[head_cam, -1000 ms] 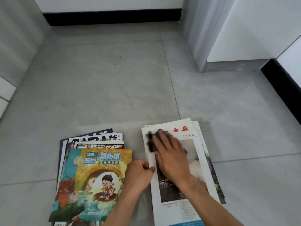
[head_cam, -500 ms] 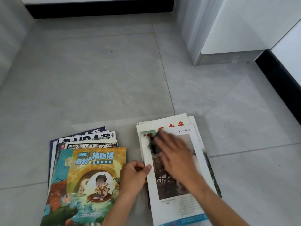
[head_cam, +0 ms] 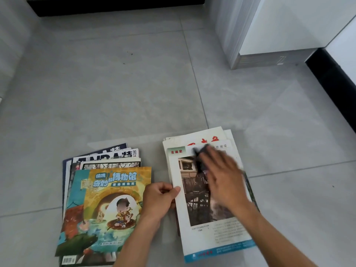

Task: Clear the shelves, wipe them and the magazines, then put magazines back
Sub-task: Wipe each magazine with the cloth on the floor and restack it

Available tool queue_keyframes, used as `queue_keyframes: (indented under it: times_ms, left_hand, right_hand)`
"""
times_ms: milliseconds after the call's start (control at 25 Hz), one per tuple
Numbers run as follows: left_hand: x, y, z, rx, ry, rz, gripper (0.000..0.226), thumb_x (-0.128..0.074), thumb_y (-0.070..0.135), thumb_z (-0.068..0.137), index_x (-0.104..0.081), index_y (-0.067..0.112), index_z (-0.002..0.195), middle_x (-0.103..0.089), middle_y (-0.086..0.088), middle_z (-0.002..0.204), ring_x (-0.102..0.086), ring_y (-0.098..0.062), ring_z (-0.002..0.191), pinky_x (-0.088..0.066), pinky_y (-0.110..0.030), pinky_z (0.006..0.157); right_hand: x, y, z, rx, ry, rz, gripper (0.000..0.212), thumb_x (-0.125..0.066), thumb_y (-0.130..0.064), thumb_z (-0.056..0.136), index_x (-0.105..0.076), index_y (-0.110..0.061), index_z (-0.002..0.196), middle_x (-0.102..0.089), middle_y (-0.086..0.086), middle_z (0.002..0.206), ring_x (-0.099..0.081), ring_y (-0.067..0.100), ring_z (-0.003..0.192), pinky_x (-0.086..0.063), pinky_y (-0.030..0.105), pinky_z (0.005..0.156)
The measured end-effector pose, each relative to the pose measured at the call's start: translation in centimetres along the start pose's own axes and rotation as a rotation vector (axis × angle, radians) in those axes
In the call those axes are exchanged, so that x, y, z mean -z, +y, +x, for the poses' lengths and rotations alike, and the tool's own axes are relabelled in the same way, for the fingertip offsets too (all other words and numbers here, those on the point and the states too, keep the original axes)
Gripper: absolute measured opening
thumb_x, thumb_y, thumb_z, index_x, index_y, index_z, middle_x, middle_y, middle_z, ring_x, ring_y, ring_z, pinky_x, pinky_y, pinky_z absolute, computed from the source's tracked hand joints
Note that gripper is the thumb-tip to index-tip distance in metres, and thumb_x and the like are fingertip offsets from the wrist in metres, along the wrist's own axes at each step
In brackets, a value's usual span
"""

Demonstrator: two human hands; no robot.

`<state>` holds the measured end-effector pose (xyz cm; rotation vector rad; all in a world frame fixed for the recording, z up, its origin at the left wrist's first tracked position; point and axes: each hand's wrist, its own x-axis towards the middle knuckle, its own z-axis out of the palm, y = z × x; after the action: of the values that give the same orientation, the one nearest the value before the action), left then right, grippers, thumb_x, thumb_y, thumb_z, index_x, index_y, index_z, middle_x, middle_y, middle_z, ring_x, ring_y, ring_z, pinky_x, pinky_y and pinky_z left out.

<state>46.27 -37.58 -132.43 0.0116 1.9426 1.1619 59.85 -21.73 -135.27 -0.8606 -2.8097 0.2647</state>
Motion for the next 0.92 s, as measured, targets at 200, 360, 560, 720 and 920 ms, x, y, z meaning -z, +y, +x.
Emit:
queue_keyframes:
  times_ms: [200, 360, 560, 720, 920]
  left_hand:
    - [0.8, 1.0, 0.3, 0.062, -0.092, 0.042, 0.009, -0.069, 0.004, 0.089, -0.071, 0.000, 0.081, -0.074, -0.011, 0.074, -0.069, -0.018, 0.061, -0.061, -0.033, 0.061]
    - [0.9, 0.7, 0.3, 0.070, -0.078, 0.017, 0.009, -0.067, 0.000, 0.089, -0.067, 0.003, 0.080, -0.071, -0.010, 0.073, -0.066, -0.018, 0.061, -0.060, -0.031, 0.058]
    - [0.4, 0.2, 0.1, 0.069, -0.043, 0.000, 0.013, -0.073, 0.007, 0.087, -0.063, 0.002, 0.079, -0.073, -0.013, 0.081, -0.068, -0.020, 0.066, -0.061, -0.034, 0.065]
    - [0.5, 0.3, 0.2, 0.047, -0.031, 0.019, 0.013, -0.076, 0.009, 0.083, -0.066, 0.002, 0.081, -0.070, -0.010, 0.076, -0.063, -0.016, 0.057, -0.057, -0.026, 0.053]
    - [0.5, -0.1, 0.2, 0.032, -0.030, 0.041, 0.013, -0.076, 0.010, 0.084, -0.067, 0.000, 0.084, -0.074, -0.013, 0.083, -0.071, -0.019, 0.066, -0.060, -0.028, 0.060]
  right_hand:
    - [-0.6, -4.7, -3.6, -0.257, 0.057, -0.003, 0.054, -0.041, -0.031, 0.094, -0.045, -0.024, 0.148, -0.036, 0.003, 0.159, -0.041, 0.034, 0.136, -0.040, 0.053, 0.108]
    - [-0.7, -5.8, -9.2, 0.162, -0.044, 0.005, 0.053, -0.045, -0.033, 0.094, -0.046, -0.028, 0.146, -0.039, -0.003, 0.158, -0.045, 0.028, 0.137, -0.040, 0.050, 0.106]
    - [0.9, -1.4, -10.6, -0.442, 0.134, 0.013, 0.053, -0.038, -0.034, 0.095, -0.050, -0.022, 0.145, -0.037, 0.001, 0.158, -0.041, 0.034, 0.137, -0.041, 0.054, 0.107]
    - [-1.4, -10.8, -14.2, 0.064, -0.010, 0.083, 0.057, -0.054, -0.031, 0.088, -0.050, -0.028, 0.145, -0.037, -0.002, 0.159, -0.041, 0.028, 0.141, -0.027, 0.046, 0.118]
    - [1.3, -0.8, -15.7, 0.072, -0.020, 0.030, 0.044, -0.046, -0.031, 0.100, -0.055, -0.023, 0.142, -0.040, 0.000, 0.157, -0.041, 0.029, 0.142, -0.036, 0.047, 0.112]
